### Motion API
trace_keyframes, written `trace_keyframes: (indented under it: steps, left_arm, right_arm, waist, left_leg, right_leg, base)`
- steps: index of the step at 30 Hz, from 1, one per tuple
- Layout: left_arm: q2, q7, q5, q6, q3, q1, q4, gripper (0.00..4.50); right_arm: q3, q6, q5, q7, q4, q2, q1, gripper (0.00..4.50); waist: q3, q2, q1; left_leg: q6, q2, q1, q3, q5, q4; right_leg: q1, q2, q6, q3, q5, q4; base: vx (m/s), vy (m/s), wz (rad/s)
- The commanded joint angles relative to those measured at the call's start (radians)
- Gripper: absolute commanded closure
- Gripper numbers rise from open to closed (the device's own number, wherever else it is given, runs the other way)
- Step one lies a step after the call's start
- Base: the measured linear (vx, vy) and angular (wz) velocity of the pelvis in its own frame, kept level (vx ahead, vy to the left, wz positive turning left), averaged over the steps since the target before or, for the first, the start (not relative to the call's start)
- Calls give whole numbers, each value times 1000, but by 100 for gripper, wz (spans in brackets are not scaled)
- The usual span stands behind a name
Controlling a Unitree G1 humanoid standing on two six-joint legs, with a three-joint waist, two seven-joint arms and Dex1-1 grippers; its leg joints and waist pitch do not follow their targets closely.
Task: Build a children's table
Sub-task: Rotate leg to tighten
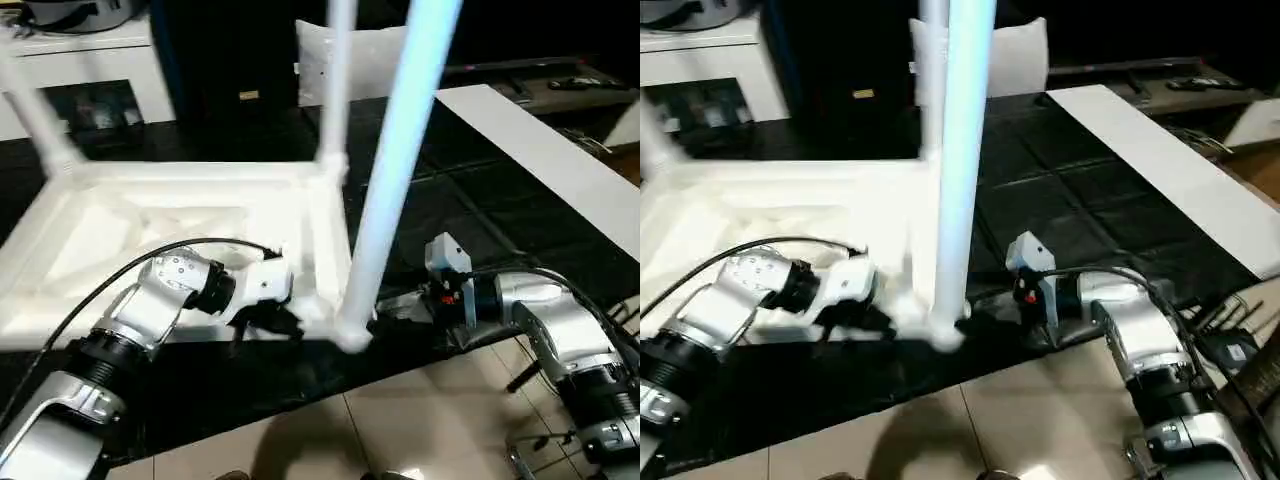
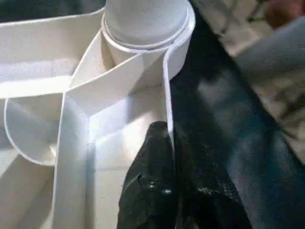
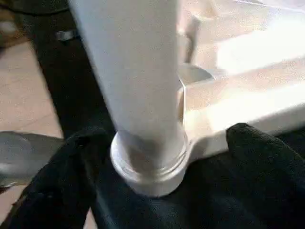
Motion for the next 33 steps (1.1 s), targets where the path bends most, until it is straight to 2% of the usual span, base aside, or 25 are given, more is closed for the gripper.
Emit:
trace_keyframes:
  steps: [1, 6, 10, 11, 12, 13, 18, 19, 20, 23, 24, 25, 26, 29, 30, 31, 32, 33]
  left_arm:
    - [-3, -57, 6, -37, -43, -25, -24, 450]
    - [-5, -84, 1, -62, -55, -37, -20, 450]
    - [-15, -96, 1, -81, -61, -54, -5, 450]
    - [-20, -108, 0, -95, -62, -62, 6, 450]
    - [-20, -108, 0, -95, -62, -62, 6, 450]
    - [-21, -115, 0, -102, -64, -66, 10, 450]
    - [-17, -120, 4, -110, -67, -71, 16, 450]
    - [-17, -119, 4, -112, -67, -72, 19, 450]
    - [-16, -118, 5, -113, -67, -73, 22, 450]
    - [-16, -114, 1, -114, -64, -73, 29, 450]
    - [-18, -110, -3, -108, -59, -71, 30, 450]
    - [-20, -106, -7, -96, -54, -67, 27, 450]
    - [-23, -97, -13, -74, -45, -61, 22, 450]
    - [-33, -63, -19, -27, -27, -55, 11, 450]
    - [-41, -35, -27, 17, -12, -50, 0, 450]
    - [-46, -18, -33, 43, -2, -47, -6, 450]
    - [-54, 21, -34, 97, 13, -39, -22, 450]
    - [-63, 63, -33, 146, 27, -33, -36, 450]
  right_arm:
    - [13, -1, 8, 26, 2, -1, -16, 47]
    - [35, -9, 8, 55, 8, 13, -25, 86]
    - [54, -1, 13, 83, 5, 30, -30, 118]
    - [64, -4, 15, 94, 9, 36, -33, 124]
    - [64, -4, 15, 94, 9, 36, -33, 133]
    - [71, -8, 14, 100, 10, 43, -35, 145]
    - [80, 5, 16, 119, 7, 47, -35, 184]
    - [82, 11, 17, 123, 8, 46, -35, 195]
    - [84, 17, 18, 126, 7, 44, -35, 212]
    - [87, 31, 22, 134, 2, 39, -31, 220]
    - [89, 41, 24, 137, -4, 37, -27, 237]
    - [89, 52, 30, 139, -12, 37, -22, 240]
    - [87, 73, 42, 135, -25, 38, -15, 240]
    - [79, 112, 63, 121, -52, 48, -3, 243]
    - [75, 132, 74, 104, -73, 58, 9, 243]
    - [72, 144, 81, 94, -86, 64, 16, 244]
    - [61, 161, 80, 38, -100, 92, 27, 244]
    - [52, 171, 77, -14, -108, 118, 35, 244]
  waist:
    - [-73, 4, -4]
    - [-73, 2, 0]
    - [-75, 3, 2]
    - [-76, -6, 3]
    - [-77, -1, 8]
    - [-76, 0, 9]
    - [-75, 0, 12]
    - [-74, -3, 11]
    - [-73, 0, 12]
    - [-73, -2, 11]
    - [-72, -2, 11]
    - [-73, 3, 12]
    - [-74, 0, 12]
    - [-74, 4, 12]
    - [-74, 10, 13]
    - [-74, 7, 12]
    - [-73, 12, 13]
    - [-72, 10, 9]
  left_leg:
    - [37, 21, 15, 5, -275, -73]
    - [28, 19, 15, 4, -280, -73]
    - [30, 19, 15, 4, -267, -72]
    - [34, 19, 13, 5, -258, -72]
    - [35, 21, 14, 5, -247, -72]
    - [34, 21, 14, 5, -242, -72]
    - [30, 21, 14, 6, -252, -73]
    - [30, 20, 13, 5, -257, -73]
    - [28, 20, 14, 5, -261, -74]
    - [23, 20, 14, 4, -269, -74]
    - [22, 20, 15, 4, -273, -74]
    - [21, 20, 16, 4, -273, -74]
    - [20, 20, 16, 4, -269, -73]
    - [19, 21, 17, 4, -262, -74]
    - [17, 20, 17, 4, -265, -75]
    - [16, 21, 17, 4, -266, -75]
    - [14, 20, 18, 3, -278, -76]
    - [6, 19, 18, 3, -284, -76]
  right_leg:
    - [51, -46, -208, 36, -341, -70]
    - [52, -47, -195, 36, -368, -71]
    - [52, -46, -196, 36, -354, -71]
    - [53, -46, -198, 36, -342, -70]
    - [53, -48, -202, 37, -330, -66]
    - [52, -47, -206, 37, -319, -65]
    - [53, -48, -202, 37, -333, -67]
    - [53, -48, -196, 37, -349, -69]
    - [53, -48, -194, 37, -358, -69]
    - [52, -49, -184, 37, -382, -71]
    - [51, -48, -183, 37, -386, -72]
    - [51, -49, -184, 37, -386, -71]
    - [52, -48, -185, 37, -378, -71]
    - [53, -46, -198, 38, -344, -69]
    - [53, -46, -203, 38, -339, -66]
    - [54, -47, -202, 38, -337, -68]
    - [53, -46, -202, 37, -352, -69]
    - [52, -46, -199, 38, -358, -69]
  base:
    - [0, 0, 0]
    - [0, 0, 0]
    - [0, 0, 0]
    - [0, 0, 0]
    - [0, 0, 0]
    - [0, 0, 0]
    - [0, 0, 0]
    - [0, 0, 0]
    - [0, 0, 0]
    - [0, 0, 0]
    - [0, 0, 0]
    - [0, 0, 0]
    - [0, 0, 0]
    - [0, 0, 0]
    - [0, 0, 0]
    - [0, 0, 0]
    - [0, 0, 0]
    - [0, 0, 0]
